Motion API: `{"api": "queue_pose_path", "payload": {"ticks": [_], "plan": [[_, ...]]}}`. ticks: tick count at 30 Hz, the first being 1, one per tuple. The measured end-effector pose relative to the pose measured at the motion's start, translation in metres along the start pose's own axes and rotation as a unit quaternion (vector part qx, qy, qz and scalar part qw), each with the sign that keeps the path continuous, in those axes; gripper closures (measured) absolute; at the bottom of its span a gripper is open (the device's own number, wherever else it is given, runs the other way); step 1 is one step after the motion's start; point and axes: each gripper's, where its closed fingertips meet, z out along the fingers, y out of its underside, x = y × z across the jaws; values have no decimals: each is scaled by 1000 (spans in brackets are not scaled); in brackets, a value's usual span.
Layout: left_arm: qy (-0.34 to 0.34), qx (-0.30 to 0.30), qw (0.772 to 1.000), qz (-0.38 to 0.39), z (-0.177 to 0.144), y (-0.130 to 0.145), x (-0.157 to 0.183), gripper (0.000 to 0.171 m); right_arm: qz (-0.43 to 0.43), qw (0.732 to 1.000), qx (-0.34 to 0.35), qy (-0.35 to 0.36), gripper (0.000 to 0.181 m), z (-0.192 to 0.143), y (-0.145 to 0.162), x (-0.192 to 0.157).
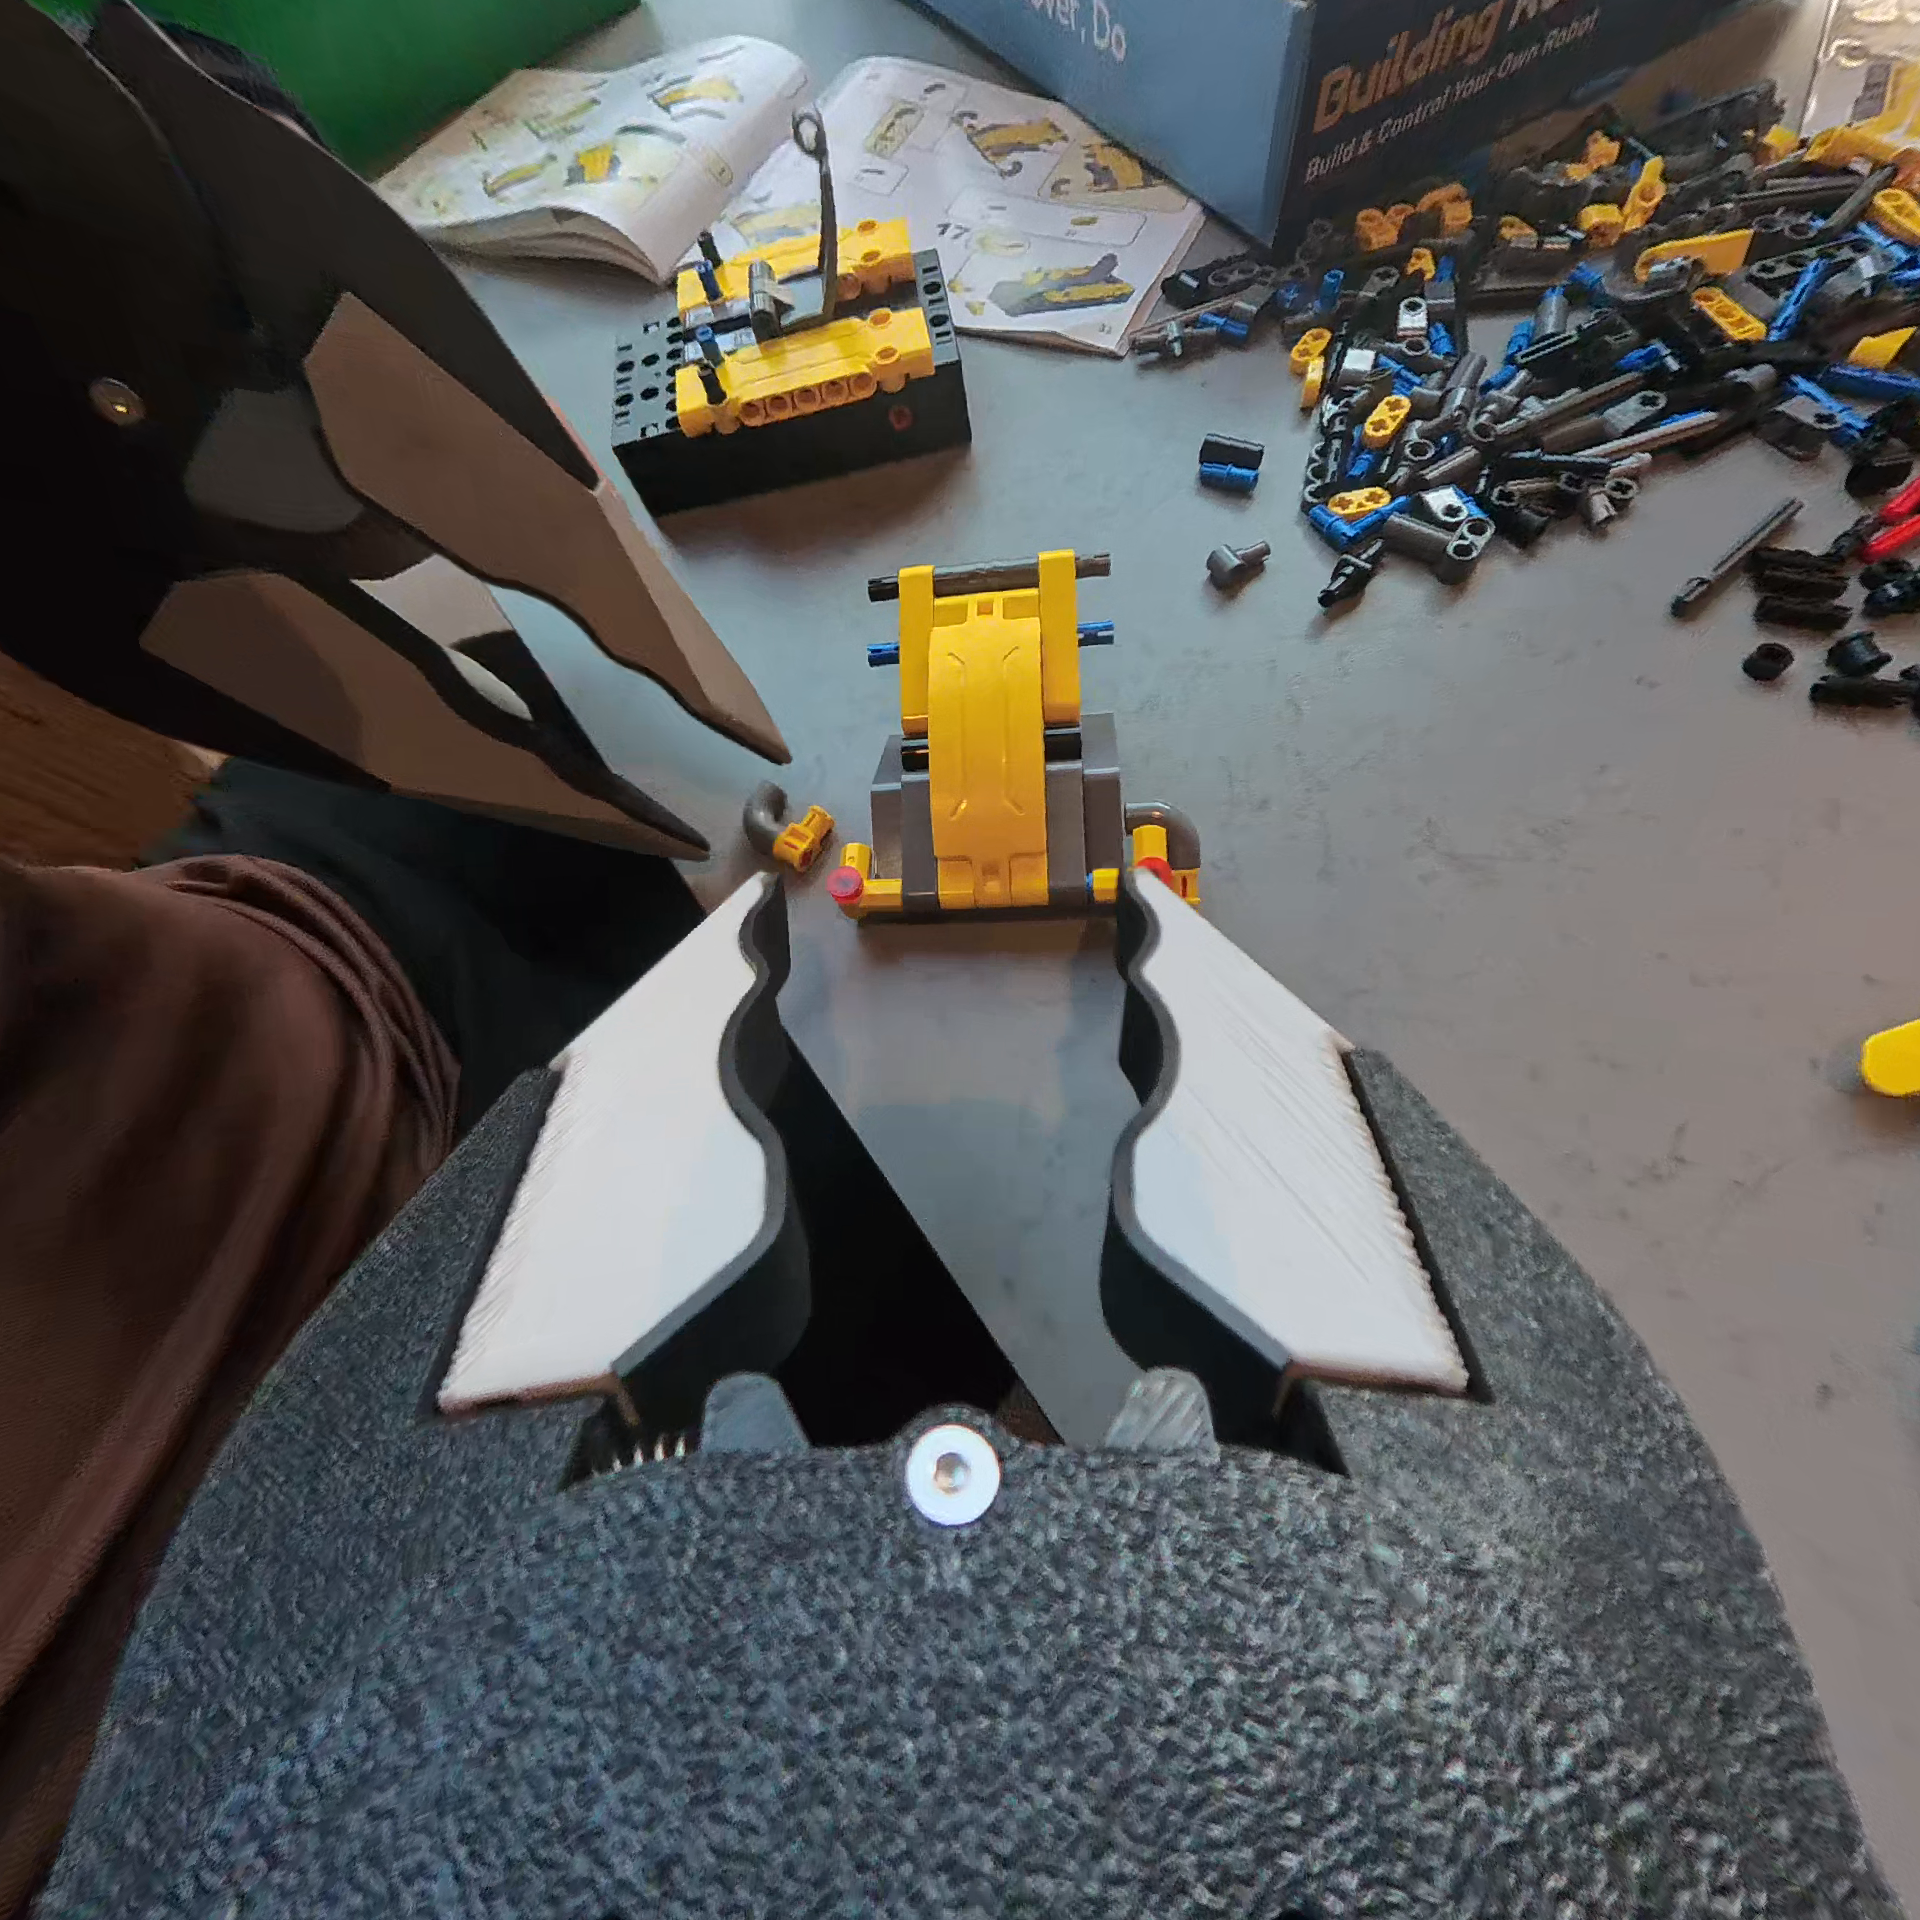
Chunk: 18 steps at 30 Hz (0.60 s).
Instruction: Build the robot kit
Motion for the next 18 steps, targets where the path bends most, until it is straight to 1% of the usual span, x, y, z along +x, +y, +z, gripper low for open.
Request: {"api": "queue_pose_path", "payload": {"ticks": [2,5,6,8,10,12,15,18], "plan": [[5,-1,1000,9,4,-1,5,149,-14,1000,-18,14,116,4,5,1],[-1,-5,1000,24,10,-2,3,165,-39,998,-38,32,116,10,10,3],[3,-3,1000,27,12,-3,2,167,-49,997,-46,38,116,12,11,5],[19,-3,999,42,12,-3,2,167,-64,995,-55,45,117,15,11,11],[43,8,995,84,12,-6,6,167,-69,995,-58,36,119,19,7,13],[51,33,988,144,13,-10,10,167,-77,995,-68,6,136,23,8,9],[40,53,975,212,15,-14,10,167,-97,992,-83,2,136,27,12,10],[49,78,971,219,18,-18,9,167,-107,990,-92,1,132,25,15,9]]}}
